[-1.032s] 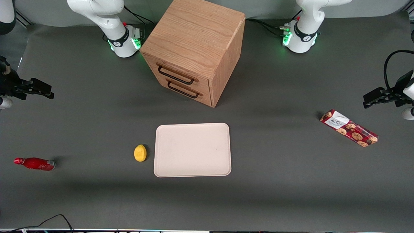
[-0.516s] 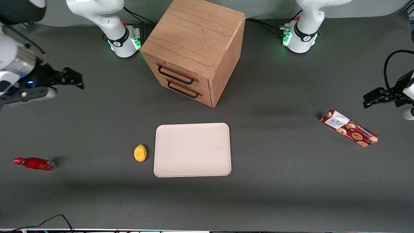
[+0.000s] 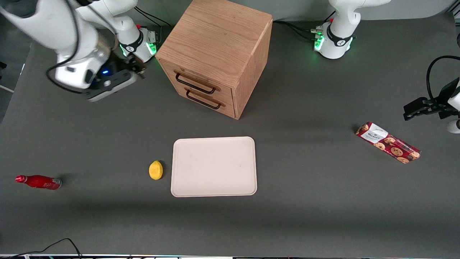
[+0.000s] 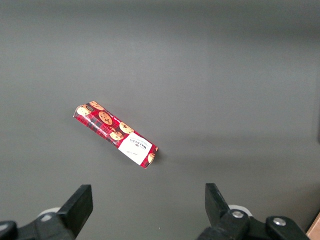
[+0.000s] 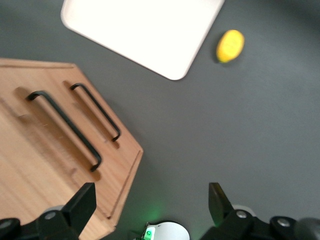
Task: Open upper drawer
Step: 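Move the right gripper toward the cabinet's upper drawer handle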
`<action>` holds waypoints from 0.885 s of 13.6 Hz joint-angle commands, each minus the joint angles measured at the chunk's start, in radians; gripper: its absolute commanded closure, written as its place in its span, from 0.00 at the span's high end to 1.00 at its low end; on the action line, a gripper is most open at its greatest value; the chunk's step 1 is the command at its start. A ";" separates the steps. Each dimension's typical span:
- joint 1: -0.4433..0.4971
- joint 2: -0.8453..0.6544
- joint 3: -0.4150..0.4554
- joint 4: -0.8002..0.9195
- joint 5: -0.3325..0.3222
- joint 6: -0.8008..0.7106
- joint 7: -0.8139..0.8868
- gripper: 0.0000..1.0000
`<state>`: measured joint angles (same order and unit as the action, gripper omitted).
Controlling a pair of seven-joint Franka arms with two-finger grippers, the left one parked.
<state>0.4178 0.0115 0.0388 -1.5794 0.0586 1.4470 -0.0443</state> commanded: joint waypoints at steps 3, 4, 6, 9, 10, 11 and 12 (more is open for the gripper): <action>0.172 0.039 -0.030 0.018 0.015 0.036 0.009 1.00; 0.190 0.044 -0.034 0.018 0.039 0.053 0.009 1.00; 0.232 0.051 -0.065 0.018 0.099 0.064 0.007 1.00; 0.230 0.053 -0.066 0.018 0.105 0.082 -0.005 1.00; 0.227 0.059 -0.066 0.018 0.107 0.084 -0.035 1.00; 0.219 0.062 -0.066 0.018 0.110 0.084 -0.072 1.00; 0.217 0.068 -0.068 0.018 0.110 0.091 -0.097 1.00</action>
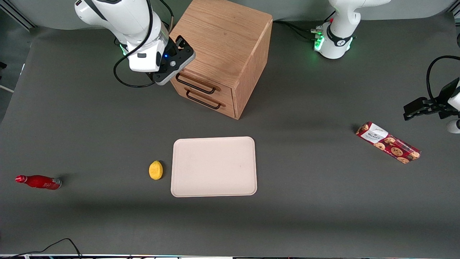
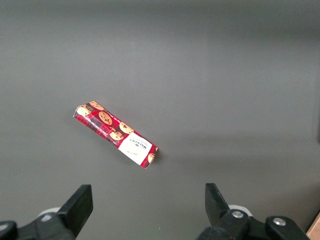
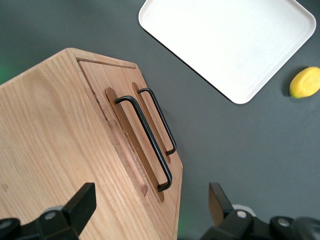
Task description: Open upper drawer
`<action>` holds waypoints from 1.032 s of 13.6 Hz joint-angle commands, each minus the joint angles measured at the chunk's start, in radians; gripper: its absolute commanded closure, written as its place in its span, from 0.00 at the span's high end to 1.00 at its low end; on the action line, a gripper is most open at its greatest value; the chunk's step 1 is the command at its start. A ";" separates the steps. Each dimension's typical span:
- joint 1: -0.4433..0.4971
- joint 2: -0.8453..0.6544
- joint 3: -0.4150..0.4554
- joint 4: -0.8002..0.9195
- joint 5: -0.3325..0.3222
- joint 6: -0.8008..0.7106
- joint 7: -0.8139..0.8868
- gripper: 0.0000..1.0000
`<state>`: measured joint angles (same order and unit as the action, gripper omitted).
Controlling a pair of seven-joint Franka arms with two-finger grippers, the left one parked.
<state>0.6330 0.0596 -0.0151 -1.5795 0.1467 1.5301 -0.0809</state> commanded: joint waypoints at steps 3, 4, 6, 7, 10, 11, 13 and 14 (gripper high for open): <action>-0.021 0.042 -0.014 0.015 0.024 0.025 -0.188 1.00; -0.035 0.052 -0.016 0.015 0.046 0.033 -0.221 1.00; -0.053 0.063 -0.057 0.006 0.166 0.033 -0.232 1.00; -0.053 0.077 -0.083 0.004 0.203 0.033 -0.247 1.00; -0.053 0.109 -0.104 0.001 0.214 0.033 -0.275 1.00; -0.053 0.120 -0.105 -0.001 0.212 0.031 -0.274 1.00; -0.053 0.144 -0.105 -0.017 0.212 0.027 -0.277 1.00; -0.053 0.158 -0.105 -0.027 0.212 0.024 -0.278 1.00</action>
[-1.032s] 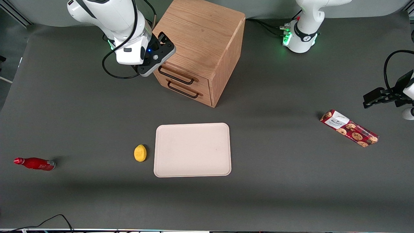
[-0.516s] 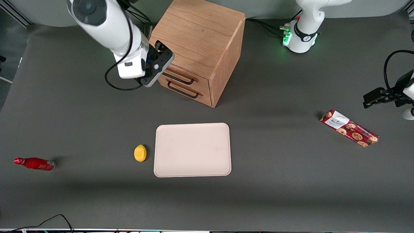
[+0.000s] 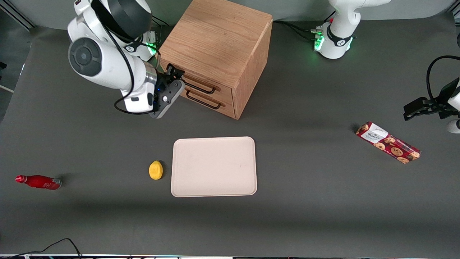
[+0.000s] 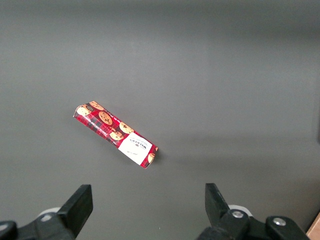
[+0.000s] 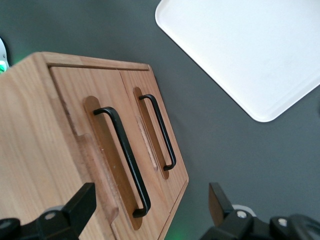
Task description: Open upper drawer
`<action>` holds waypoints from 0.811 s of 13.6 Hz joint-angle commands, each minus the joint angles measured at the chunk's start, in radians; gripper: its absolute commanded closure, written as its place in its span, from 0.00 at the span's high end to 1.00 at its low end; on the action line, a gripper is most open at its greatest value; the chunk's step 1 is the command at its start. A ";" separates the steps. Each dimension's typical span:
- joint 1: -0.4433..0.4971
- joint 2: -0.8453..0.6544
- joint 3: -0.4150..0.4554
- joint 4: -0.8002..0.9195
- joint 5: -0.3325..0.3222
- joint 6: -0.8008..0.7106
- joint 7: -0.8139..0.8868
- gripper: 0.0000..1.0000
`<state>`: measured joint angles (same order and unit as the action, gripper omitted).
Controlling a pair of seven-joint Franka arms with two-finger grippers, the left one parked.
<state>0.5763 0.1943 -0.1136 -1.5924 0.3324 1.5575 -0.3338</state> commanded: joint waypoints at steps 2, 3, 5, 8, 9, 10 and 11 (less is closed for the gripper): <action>0.007 0.043 -0.001 -0.033 0.027 -0.005 -0.025 1.00; 0.010 0.048 0.002 -0.041 0.027 -0.004 -0.025 1.00; 0.011 0.050 0.005 -0.063 0.036 -0.004 -0.027 1.00; 0.017 0.054 0.006 -0.095 0.043 0.001 -0.065 1.00; 0.014 0.059 0.009 -0.109 0.057 0.007 -0.082 1.00; 0.011 0.059 0.009 -0.121 0.085 0.009 -0.091 1.00; 0.011 0.062 0.009 -0.132 0.092 0.010 -0.093 1.00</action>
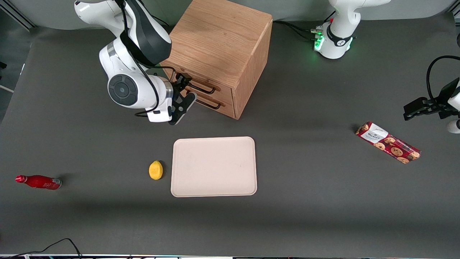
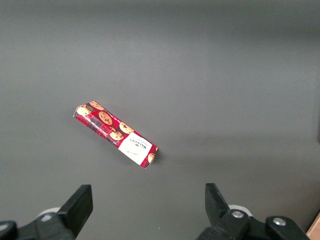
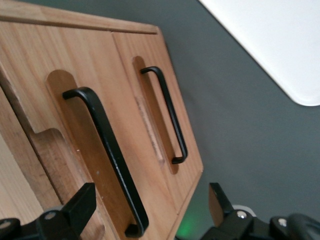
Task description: Open upper drawer
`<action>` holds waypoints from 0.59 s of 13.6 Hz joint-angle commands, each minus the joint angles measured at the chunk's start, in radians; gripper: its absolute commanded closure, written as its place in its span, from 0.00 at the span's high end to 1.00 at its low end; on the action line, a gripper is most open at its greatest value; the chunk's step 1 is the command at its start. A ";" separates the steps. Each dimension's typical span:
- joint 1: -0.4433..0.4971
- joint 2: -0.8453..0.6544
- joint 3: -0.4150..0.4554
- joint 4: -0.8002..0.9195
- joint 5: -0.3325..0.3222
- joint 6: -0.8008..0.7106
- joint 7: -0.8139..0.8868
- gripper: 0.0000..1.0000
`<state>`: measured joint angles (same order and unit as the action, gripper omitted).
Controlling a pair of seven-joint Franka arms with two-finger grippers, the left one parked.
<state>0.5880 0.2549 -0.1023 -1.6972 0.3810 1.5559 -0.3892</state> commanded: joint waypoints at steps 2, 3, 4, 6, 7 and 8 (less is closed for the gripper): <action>-0.002 0.010 -0.001 -0.030 0.064 0.010 -0.034 1.00; -0.005 0.017 -0.001 -0.036 0.071 0.010 -0.036 1.00; -0.005 0.020 -0.001 -0.042 0.073 0.010 -0.036 1.00; -0.005 0.018 0.001 -0.056 0.081 0.010 -0.034 1.00; -0.005 0.018 0.001 -0.058 0.081 0.009 -0.034 1.00; -0.002 0.021 0.001 -0.059 0.082 0.010 -0.034 1.00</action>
<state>0.5871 0.2772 -0.1022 -1.7456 0.4341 1.5574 -0.3971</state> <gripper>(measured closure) 0.000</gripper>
